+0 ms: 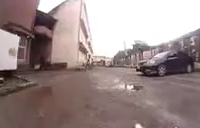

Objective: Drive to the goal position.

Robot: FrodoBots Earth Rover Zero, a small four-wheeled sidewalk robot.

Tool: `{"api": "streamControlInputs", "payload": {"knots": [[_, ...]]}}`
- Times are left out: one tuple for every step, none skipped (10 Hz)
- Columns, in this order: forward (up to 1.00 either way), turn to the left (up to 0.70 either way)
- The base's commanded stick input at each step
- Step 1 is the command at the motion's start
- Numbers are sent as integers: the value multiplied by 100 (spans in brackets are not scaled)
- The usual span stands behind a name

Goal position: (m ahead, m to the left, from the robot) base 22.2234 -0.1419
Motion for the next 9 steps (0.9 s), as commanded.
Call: {"api": "streamControlInputs", "payload": {"knots": [[70,-9],[70,16],[70,18],[70,18],[70,18],[70,18],[70,18],[70,18],[70,18]]}}
